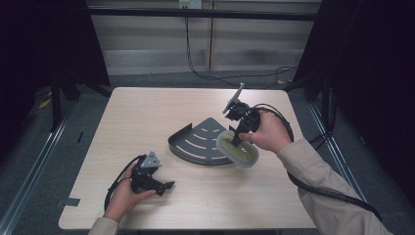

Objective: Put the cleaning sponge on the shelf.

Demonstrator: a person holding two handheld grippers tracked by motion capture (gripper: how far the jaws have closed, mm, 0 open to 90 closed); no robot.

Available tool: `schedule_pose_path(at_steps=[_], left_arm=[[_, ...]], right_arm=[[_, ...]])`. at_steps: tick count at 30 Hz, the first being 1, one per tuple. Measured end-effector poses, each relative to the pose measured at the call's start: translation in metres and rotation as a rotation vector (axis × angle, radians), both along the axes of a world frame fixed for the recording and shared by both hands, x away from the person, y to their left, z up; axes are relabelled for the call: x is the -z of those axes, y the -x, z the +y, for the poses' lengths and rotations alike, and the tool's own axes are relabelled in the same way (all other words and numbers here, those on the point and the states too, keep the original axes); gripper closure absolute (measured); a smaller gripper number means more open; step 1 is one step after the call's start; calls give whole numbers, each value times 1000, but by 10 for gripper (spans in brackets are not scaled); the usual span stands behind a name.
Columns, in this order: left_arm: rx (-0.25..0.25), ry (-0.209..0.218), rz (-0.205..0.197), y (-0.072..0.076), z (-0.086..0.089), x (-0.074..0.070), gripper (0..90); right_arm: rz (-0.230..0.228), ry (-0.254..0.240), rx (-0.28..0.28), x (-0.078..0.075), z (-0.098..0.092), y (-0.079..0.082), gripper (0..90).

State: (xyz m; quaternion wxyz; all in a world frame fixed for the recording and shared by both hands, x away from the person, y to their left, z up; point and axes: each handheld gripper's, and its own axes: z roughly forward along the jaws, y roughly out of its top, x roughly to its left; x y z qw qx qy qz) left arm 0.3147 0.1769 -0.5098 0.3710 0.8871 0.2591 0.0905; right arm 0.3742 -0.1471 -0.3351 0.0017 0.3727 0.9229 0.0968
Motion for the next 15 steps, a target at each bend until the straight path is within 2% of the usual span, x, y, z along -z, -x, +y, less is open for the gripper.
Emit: schedule_pose_path(at_steps=[15], left_arm=[[-1,2,0,0,0,0,25]], right_arm=[[-4,19,32,1,1,-26,716]])
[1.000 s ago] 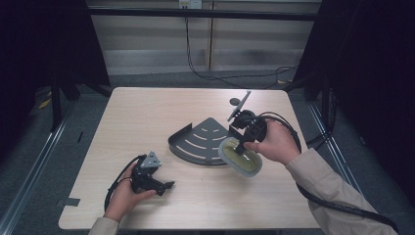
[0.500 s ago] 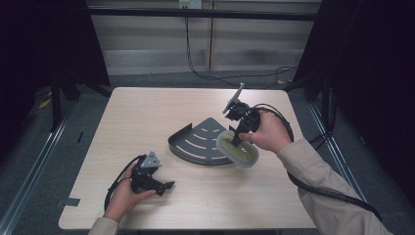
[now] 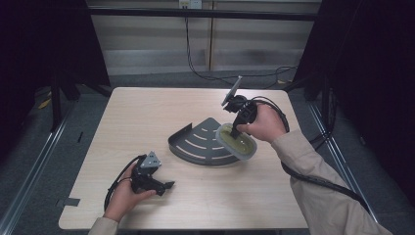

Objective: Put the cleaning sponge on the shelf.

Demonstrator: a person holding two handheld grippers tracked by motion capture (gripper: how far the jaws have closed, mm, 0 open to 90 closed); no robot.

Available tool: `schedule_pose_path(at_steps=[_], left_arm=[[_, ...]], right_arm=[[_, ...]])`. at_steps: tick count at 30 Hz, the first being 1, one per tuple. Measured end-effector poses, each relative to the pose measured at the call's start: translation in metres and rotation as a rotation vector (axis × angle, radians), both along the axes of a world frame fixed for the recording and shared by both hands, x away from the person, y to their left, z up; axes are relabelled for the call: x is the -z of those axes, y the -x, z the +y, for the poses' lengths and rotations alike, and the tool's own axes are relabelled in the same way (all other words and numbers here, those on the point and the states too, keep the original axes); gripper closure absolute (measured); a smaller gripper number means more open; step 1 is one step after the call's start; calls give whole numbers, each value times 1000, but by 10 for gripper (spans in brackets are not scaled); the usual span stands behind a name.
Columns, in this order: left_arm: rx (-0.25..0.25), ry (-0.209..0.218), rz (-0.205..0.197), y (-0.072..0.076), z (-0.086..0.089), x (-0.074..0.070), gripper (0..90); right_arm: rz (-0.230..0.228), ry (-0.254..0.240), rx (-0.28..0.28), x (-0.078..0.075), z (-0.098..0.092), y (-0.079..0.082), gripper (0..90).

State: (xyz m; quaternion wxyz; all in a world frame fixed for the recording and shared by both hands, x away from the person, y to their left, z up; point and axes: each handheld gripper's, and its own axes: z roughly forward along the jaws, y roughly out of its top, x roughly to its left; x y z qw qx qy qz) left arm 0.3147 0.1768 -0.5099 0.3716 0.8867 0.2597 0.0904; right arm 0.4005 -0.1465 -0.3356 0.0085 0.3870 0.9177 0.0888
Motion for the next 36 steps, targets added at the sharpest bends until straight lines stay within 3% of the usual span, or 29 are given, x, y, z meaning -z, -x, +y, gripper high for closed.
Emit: schedule_pose_path(at_steps=[36], left_arm=[[0,0,0,0,0,0,25]], right_arm=[[-9,8,23,12,7,-41,716]])
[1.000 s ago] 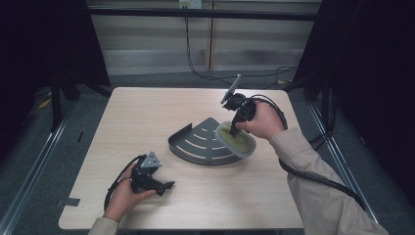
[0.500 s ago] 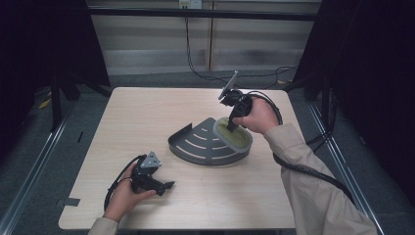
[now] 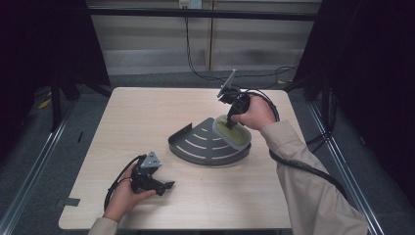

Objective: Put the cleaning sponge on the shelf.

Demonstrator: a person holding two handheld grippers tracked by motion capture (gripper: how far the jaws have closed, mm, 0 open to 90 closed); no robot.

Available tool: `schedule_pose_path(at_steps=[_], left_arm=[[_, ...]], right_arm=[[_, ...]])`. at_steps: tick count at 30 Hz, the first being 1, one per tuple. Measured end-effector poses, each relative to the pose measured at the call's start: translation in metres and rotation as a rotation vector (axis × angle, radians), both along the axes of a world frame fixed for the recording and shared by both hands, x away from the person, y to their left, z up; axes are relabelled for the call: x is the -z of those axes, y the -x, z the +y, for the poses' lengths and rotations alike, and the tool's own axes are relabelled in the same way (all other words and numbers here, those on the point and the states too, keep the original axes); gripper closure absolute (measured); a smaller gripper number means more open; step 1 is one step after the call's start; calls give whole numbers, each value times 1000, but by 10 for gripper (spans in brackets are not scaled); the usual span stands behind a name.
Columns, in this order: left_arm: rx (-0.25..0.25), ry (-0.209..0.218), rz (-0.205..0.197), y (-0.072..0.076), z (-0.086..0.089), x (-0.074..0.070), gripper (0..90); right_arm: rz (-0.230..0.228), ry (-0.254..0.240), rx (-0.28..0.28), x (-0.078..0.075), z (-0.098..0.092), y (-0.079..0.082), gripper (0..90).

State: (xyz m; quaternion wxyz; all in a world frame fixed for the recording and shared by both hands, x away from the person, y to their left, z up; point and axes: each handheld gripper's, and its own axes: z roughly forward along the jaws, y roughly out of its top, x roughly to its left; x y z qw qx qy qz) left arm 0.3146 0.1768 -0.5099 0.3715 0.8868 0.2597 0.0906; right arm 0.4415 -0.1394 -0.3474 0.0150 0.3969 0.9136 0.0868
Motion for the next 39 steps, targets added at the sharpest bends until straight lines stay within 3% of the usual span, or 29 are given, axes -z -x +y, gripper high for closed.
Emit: schedule_pose_path(at_steps=[16,39], left_arm=[[0,0,0,0,0,0,25],[-1,1,0,0,0,0,25]], right_arm=[[20,-3,-16,17,6,-7,716],[45,-27,21,35,3,-12,716]])
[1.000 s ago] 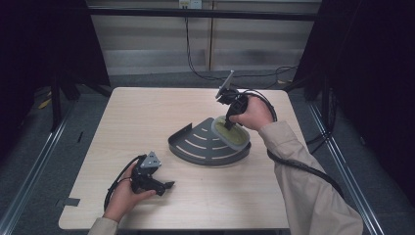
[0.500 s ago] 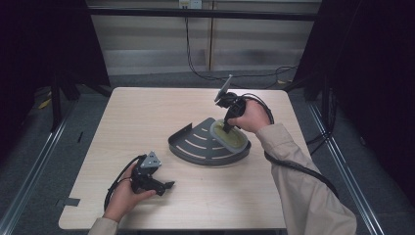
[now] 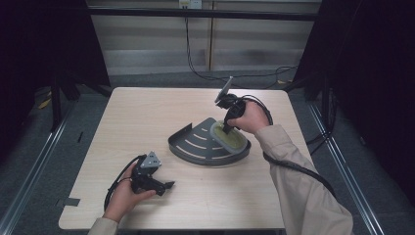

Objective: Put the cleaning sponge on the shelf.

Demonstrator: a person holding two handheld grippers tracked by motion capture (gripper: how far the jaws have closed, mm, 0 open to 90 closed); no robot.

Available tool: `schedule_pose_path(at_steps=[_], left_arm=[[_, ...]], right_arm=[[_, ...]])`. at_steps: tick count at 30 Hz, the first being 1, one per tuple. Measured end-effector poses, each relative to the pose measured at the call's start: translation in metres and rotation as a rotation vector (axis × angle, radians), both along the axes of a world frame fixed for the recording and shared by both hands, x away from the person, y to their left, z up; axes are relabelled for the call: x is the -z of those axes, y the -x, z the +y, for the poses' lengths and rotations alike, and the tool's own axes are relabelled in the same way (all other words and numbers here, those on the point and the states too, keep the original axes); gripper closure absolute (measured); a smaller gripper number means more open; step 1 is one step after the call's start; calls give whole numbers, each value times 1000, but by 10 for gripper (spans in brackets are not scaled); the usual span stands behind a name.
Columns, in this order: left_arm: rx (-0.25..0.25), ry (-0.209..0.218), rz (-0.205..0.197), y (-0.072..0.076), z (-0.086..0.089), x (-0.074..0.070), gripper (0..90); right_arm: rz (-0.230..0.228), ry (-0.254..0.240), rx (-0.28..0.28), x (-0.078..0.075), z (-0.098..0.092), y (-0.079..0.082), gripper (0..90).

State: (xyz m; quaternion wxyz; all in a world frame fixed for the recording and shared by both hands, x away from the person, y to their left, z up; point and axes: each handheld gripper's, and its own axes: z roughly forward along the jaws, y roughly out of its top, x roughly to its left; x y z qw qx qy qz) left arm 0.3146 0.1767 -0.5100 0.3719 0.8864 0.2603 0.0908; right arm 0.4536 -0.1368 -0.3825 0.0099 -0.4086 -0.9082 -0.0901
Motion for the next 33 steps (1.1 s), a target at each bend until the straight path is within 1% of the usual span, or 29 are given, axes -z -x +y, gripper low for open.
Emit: schedule_pose_path(at_steps=[1,3,9,13,24,25,33], left_arm=[[0,0,0,0,0,0,25],[0,0,0,0,0,0,25],[0,0,0,0,0,0,25],[2,-2,-1,0,0,0,25],[0,0,0,0,0,0,25],[2,-2,0,0,0,0,25],[0,0,0,0,0,0,25]], right_arm=[[2,7,-2,0,0,0,716],[6,-2,3,3,-1,-1,716],[2,-4,0,6,0,-2,716],[9,-5,8,8,0,-2,716],[12,-4,7,11,-1,-3,716],[16,-9,8,13,-1,-3,716],[14,-8,11,12,-1,-2,715]])
